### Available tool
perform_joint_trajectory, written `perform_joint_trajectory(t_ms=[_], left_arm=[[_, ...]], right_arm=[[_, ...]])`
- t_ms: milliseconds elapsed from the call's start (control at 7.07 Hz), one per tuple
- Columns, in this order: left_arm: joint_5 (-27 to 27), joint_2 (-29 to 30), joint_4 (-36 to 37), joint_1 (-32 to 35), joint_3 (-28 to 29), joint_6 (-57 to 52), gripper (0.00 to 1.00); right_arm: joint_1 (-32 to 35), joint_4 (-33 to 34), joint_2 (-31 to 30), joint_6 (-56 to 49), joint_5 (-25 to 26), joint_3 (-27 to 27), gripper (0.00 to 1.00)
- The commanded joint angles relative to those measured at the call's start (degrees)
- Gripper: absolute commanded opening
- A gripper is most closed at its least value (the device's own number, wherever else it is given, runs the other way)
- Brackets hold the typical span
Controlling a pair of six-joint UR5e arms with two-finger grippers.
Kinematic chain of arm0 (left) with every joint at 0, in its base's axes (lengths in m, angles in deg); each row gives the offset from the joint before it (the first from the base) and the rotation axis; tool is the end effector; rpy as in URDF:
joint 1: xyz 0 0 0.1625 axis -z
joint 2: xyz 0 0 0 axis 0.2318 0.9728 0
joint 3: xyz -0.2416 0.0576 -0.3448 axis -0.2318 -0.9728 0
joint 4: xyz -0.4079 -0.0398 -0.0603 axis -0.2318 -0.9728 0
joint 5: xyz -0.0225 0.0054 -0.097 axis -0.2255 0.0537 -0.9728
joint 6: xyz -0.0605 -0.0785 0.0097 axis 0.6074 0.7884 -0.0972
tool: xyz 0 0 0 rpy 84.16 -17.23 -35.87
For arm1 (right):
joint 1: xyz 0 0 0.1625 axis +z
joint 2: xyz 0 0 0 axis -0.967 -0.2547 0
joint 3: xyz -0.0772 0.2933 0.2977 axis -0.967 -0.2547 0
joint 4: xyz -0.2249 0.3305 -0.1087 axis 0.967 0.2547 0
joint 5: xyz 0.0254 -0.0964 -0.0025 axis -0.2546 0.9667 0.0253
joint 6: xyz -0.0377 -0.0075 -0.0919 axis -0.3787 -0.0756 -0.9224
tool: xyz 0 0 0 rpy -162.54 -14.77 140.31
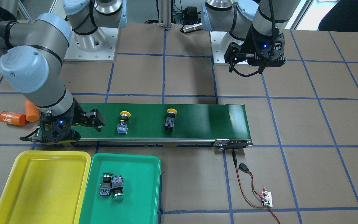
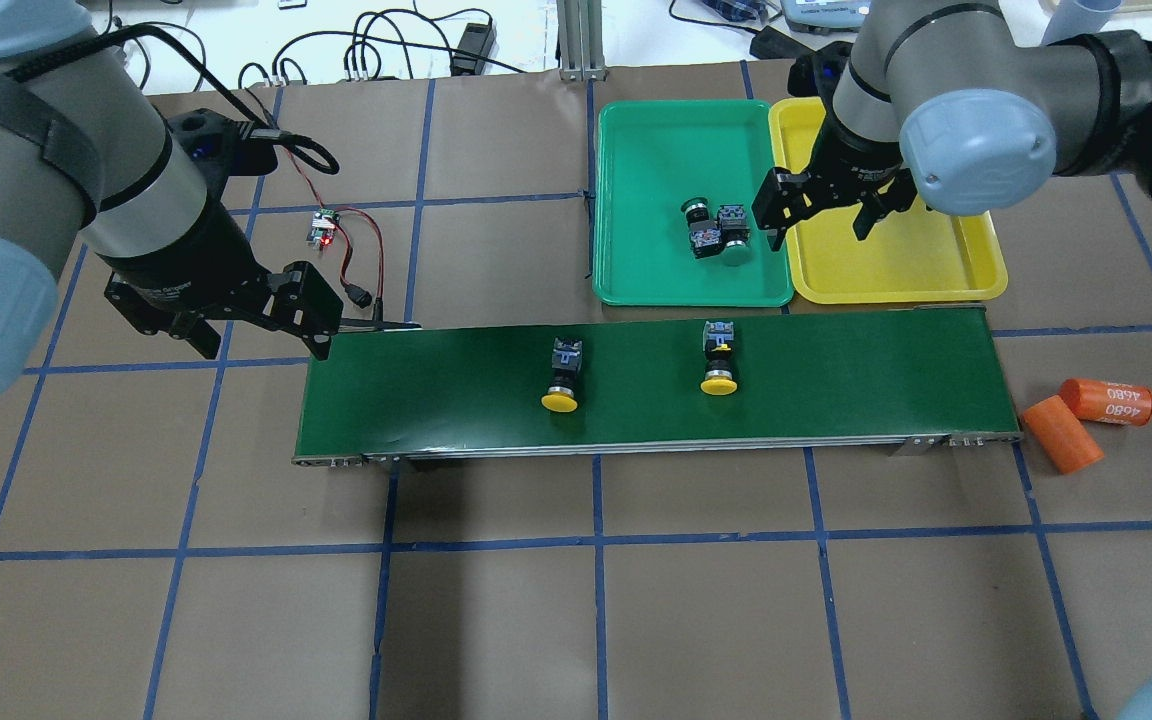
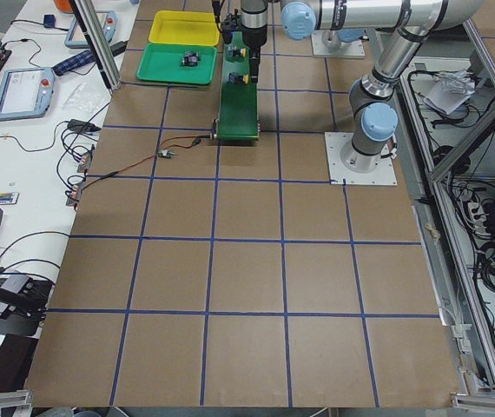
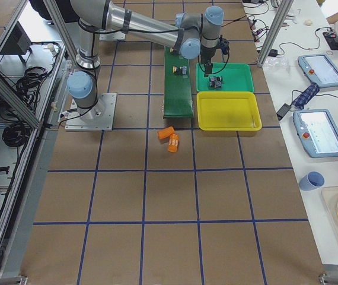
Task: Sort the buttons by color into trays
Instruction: 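Lower the right gripper onto the belt and grasp a yellow-capped switch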
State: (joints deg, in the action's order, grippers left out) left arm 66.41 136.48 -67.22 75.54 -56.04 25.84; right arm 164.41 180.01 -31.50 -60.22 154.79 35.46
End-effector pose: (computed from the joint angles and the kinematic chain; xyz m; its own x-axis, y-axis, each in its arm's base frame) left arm -0.1231 -0.4305 0.4535 -0.9987 0.0468 -0.0175 0.0458 0.9974 0.0559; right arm 0.1294 -0.5687 0.3365 -0.9917 -0.1187 -0.0497 -0.1206 0.9920 0.0372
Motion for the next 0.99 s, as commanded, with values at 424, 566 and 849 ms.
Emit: perform_joint_trajectory(t_ms=[424,566,849], left_arm=[[0.0,0.0,0.0,0.0,0.0,0.0,1.0],[0.0,0.0,0.0,0.0,0.0,0.1,1.0],[0.0,0.0,0.0,0.0,0.0,0.0,1.0]], right_arm=[[0.4,9.3,-3.1,0.4,-0.1,13.1,1.0],[0.4,9.3,-3.1,0.4,-0.2,13.2,1.0],[0.4,9.3,-3.0,0.5,-0.4,13.5,1.0]])
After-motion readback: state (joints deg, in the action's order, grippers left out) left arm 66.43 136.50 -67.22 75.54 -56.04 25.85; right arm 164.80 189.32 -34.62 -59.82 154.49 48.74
